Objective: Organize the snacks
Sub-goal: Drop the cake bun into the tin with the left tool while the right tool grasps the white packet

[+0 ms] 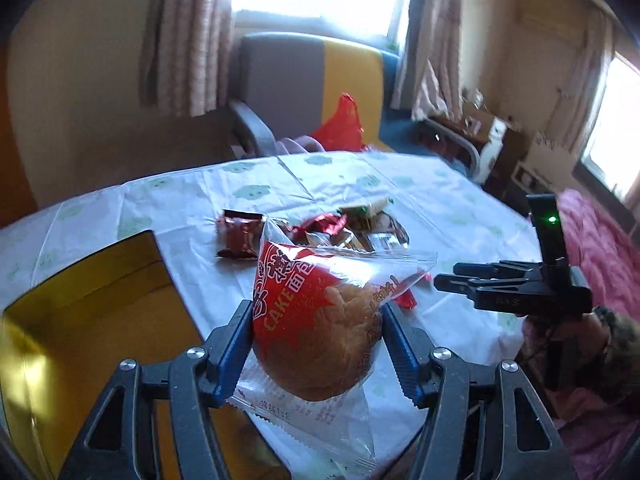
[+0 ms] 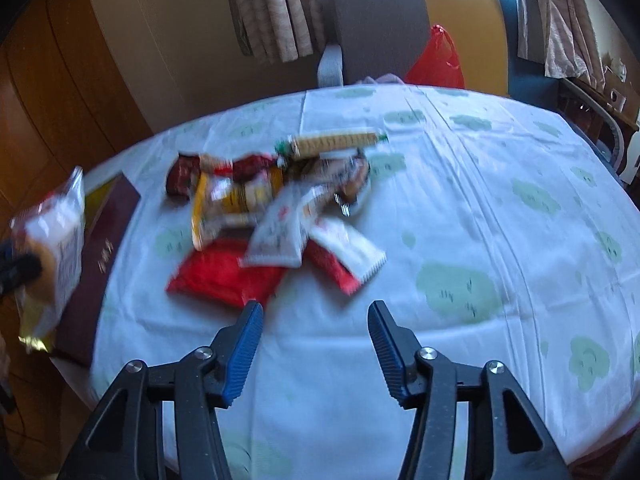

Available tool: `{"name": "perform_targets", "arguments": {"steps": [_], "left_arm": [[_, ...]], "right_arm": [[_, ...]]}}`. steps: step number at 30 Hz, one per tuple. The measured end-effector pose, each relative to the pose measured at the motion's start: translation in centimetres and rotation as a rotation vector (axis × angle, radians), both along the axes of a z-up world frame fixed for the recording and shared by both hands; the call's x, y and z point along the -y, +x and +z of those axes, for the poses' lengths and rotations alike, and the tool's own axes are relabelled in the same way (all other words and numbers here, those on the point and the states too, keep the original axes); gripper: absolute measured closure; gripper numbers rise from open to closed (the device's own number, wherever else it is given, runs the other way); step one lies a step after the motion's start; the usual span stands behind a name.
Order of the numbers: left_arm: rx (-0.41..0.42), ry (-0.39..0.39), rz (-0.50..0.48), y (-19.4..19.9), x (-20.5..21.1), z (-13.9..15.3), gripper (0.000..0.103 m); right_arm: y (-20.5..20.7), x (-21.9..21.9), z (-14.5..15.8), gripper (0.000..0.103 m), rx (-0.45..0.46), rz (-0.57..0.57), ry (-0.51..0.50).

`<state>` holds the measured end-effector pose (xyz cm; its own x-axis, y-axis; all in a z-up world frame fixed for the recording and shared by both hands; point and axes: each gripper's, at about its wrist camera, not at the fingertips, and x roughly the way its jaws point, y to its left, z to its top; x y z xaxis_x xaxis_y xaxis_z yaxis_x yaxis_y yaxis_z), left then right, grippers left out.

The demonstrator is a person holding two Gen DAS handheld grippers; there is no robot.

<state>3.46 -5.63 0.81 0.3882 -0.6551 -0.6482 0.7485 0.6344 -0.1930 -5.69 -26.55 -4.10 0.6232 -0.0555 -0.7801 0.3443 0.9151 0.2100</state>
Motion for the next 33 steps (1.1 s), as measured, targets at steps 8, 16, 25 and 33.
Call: {"name": "perform_targets", "arguments": {"steps": [8,16,25,33], "left_arm": [[-0.051,-0.086,0.273,2.4,-6.7,1.3,0.039],[-0.254,-0.033,0.645,9.1,-12.6,-2.1,0.039],[-0.324,0.018,0.737,14.8,-10.5,-5.2,0.039],[-0.362,0.044,0.68,17.2,-7.0,-6.6,0.036]], "right_arm": [[7.2,0.3,-0.7,0.047,-0.069,0.015,-0.05],[8.9,-0.5,-2.6,0.067,-0.126,0.057,-0.141],[8.4,-0.6,-2.8,0.067,-0.122,0.093,-0.159],[8.2,-0.7,-2.8,0.067,-0.111,0.103,-0.163]]}}
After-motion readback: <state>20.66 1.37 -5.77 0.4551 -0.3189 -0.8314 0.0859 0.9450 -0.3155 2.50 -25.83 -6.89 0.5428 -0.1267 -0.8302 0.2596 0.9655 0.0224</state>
